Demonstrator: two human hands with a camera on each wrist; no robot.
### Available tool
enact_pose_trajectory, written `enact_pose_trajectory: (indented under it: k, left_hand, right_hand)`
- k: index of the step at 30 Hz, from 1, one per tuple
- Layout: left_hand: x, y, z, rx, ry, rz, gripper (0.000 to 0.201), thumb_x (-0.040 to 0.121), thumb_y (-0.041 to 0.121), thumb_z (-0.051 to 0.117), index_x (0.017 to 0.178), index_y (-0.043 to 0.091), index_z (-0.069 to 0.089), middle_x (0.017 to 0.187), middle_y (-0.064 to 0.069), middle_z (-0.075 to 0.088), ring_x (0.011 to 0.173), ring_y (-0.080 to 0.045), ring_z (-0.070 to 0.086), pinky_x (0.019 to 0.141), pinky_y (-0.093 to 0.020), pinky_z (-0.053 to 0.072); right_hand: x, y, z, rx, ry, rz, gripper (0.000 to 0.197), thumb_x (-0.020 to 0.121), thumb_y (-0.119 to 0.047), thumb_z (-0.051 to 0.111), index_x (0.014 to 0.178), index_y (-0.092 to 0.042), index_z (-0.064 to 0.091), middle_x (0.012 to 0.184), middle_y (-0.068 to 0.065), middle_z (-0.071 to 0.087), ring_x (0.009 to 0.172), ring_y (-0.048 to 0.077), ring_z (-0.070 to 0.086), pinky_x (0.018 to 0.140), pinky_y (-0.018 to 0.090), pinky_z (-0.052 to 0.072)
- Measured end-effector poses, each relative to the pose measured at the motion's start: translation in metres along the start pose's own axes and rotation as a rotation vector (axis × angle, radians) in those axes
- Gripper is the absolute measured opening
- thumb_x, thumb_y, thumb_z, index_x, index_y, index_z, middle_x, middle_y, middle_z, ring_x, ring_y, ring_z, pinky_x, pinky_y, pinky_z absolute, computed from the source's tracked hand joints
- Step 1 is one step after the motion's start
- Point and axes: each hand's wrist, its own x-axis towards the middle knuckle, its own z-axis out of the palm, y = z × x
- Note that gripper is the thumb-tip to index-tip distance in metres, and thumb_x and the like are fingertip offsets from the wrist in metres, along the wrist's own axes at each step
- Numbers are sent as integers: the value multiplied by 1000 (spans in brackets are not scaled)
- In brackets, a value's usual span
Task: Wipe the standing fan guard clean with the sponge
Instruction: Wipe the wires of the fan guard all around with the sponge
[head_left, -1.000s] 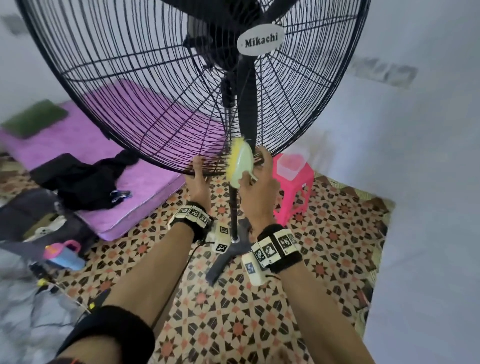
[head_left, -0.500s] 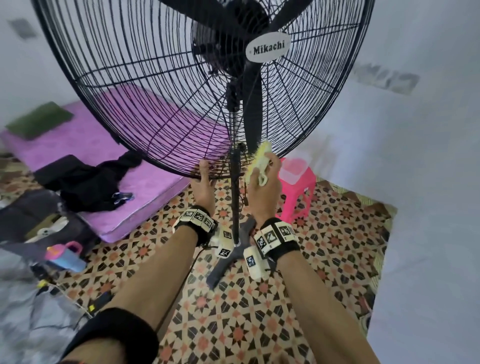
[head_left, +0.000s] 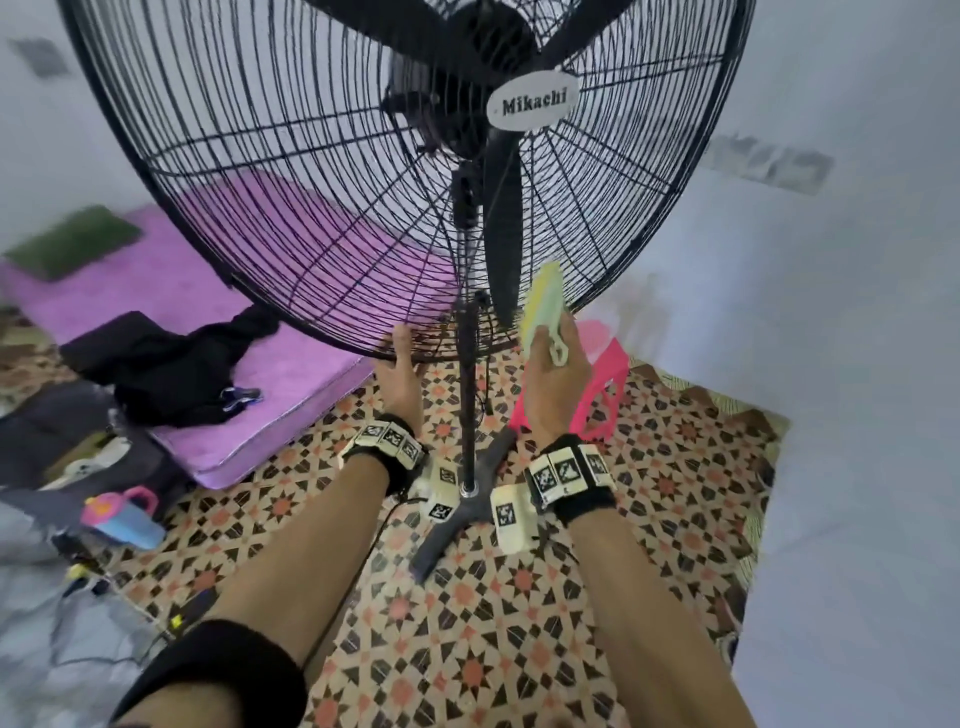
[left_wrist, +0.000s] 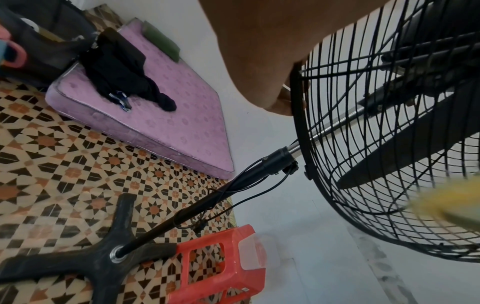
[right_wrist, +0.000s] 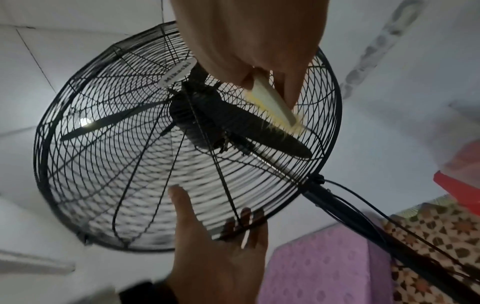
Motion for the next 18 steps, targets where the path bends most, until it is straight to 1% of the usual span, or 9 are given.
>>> enact_pose_trajectory:
  k: [2, 4, 6, 8, 10, 13, 14, 16, 18]
  left_hand:
    - [9, -12, -2, -7, 6, -28, 130, 68, 98, 58, 160, 13, 24, 163, -14, 40, 148, -27, 43, 123, -54, 34]
    - [11, -12, -3, 15, 3, -46, 125, 69, 97, 57, 159, 16, 28, 161, -11, 43, 148, -25, 44, 123, -54, 33]
    - [3, -4, -1, 26, -1, -6, 125, 71, 96, 56, 159, 13, 28, 161, -13, 42, 146, -26, 46, 122, -53, 35]
    - [-2, 3, 1, -4, -21, 19, 129, 71, 95, 58, 161, 9, 23, 164, -16, 37, 145, -28, 47, 122, -51, 37]
    - [-5, 5, 0, -29, -11, 36, 129, 69, 96, 58, 160, 11, 23, 163, -15, 38, 145, -29, 46, 121, -52, 37]
    - [-6, 6, 2, -26, -7, 62, 132, 65, 97, 60, 159, 11, 25, 161, -14, 42, 144, -28, 48, 119, -51, 40]
    - [-6, 6, 2, -31, -13, 66, 133, 65, 97, 60, 159, 11, 25, 161, -14, 42, 144, -28, 48, 119, -49, 41]
    - [-6, 8, 3, -41, -13, 75, 134, 63, 98, 60, 159, 11, 24, 162, -13, 41, 145, -27, 46, 120, -48, 40]
    - [-5, 8, 3, -40, -25, 80, 132, 65, 98, 59, 158, 11, 26, 161, -13, 42, 145, -27, 47, 120, -47, 40]
  right_hand:
    - [-11, 2, 9, -96, -157, -86, 48, 101, -10, 58, 148, -13, 47, 126, 6, 66, 67, -8, 64, 52, 12, 51]
    - [-25, 3, 9, -84, -300, -153, 46, 100, -6, 59, 145, -9, 50, 114, 8, 71, 61, 3, 65, 44, 13, 46]
    - [-25, -4, 6, -11, -314, -146, 43, 100, -8, 60, 143, -6, 53, 123, 5, 68, 78, 6, 72, 54, 23, 58]
    - [-14, -10, 7, 72, -149, -95, 41, 102, -14, 60, 143, -13, 53, 135, -9, 61, 104, -3, 68, 76, 27, 62]
    - [-3, -16, 12, 92, -7, -60, 43, 102, -12, 59, 144, -14, 50, 132, -24, 54, 105, -17, 60, 84, 25, 60]
    - [-5, -19, 22, -12, -153, -107, 46, 100, -5, 59, 145, -5, 49, 131, 4, 63, 74, -17, 61, 58, 8, 51]
    - [-8, -17, 21, -20, -222, -120, 45, 100, -7, 59, 145, -4, 49, 134, 13, 63, 79, -14, 63, 59, 8, 51]
    - [-8, -19, 13, 36, -293, -121, 44, 101, -11, 60, 144, -5, 51, 143, 17, 57, 112, 2, 66, 77, 16, 58]
    - [1, -24, 7, 117, -171, -80, 43, 102, -14, 60, 144, -8, 53, 146, 14, 55, 119, 8, 64, 81, 20, 59]
